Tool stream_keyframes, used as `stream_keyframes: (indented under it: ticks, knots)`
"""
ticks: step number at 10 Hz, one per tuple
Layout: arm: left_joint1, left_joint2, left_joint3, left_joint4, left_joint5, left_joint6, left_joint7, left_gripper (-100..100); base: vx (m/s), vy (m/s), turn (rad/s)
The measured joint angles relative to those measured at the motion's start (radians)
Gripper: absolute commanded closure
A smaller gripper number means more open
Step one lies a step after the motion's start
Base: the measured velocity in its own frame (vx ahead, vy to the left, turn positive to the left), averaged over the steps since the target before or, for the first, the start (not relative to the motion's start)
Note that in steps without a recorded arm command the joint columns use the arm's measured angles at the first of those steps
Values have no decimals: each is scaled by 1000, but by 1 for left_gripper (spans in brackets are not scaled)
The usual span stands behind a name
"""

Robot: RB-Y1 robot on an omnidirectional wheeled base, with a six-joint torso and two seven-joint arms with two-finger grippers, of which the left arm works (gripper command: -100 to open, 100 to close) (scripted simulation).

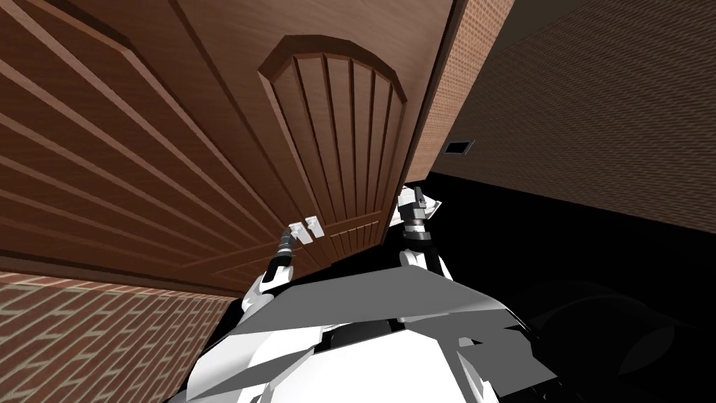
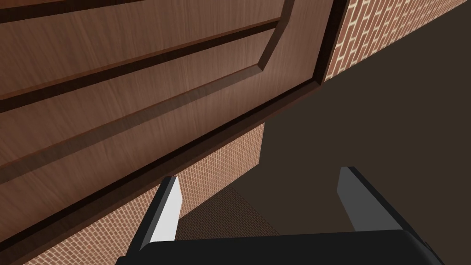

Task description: Pull the door open

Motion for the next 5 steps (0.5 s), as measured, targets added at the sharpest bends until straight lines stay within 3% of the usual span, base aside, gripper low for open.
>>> stream_keyframes:
  ticks: [1, 5]
  knots:
    - [-2, -1, -2, 0, 0, -1, 0, 100, -10, 8, 20]
    - [-2, -4, -7, 0, -1, 0, 0, 100, -19, 14, -16]
